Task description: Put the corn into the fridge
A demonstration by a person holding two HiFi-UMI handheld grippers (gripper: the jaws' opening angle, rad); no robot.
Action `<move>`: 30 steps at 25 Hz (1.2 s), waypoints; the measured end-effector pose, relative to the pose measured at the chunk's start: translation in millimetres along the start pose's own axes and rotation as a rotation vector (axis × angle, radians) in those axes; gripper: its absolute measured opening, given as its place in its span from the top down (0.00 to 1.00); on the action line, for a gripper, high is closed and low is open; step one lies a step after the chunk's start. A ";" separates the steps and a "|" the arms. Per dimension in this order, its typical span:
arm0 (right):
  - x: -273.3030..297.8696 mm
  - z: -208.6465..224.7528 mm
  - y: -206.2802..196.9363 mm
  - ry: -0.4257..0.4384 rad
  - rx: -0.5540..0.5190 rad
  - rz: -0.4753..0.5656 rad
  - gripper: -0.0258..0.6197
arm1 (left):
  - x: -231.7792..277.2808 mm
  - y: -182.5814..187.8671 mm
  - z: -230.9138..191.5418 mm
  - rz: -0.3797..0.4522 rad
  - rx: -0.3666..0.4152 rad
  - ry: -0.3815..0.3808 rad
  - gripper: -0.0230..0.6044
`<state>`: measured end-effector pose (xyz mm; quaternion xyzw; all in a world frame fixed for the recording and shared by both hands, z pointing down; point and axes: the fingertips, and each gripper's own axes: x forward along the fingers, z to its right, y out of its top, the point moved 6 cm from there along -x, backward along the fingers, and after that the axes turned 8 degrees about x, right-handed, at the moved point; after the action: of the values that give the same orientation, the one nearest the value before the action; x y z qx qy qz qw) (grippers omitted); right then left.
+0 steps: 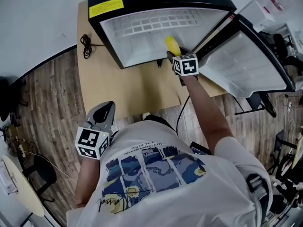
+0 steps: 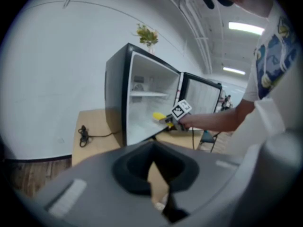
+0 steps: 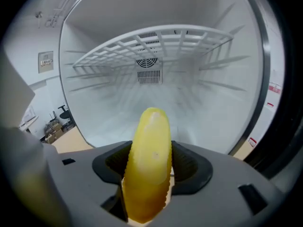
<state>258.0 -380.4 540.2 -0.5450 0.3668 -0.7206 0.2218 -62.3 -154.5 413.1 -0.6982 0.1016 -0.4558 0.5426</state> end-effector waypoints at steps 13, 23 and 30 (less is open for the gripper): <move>72.1 26.1 22.0 -0.039 -0.006 -0.014 0.58 | -6.1 -6.9 -3.4 -0.057 -0.069 0.109 0.95; 107.3 45.7 35.7 -0.092 -0.004 -0.043 0.58 | -5.8 -9.9 -6.8 -0.080 -0.090 0.150 0.95; 124.3 52.9 38.5 -0.116 0.005 -0.053 0.58 | -5.2 -9.6 -12.3 -0.089 -0.096 0.167 0.95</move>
<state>266.8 -509.4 595.2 -0.5947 0.3368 -0.6945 0.2250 -77.8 -155.6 418.5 -0.6867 0.1372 -0.5306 0.4777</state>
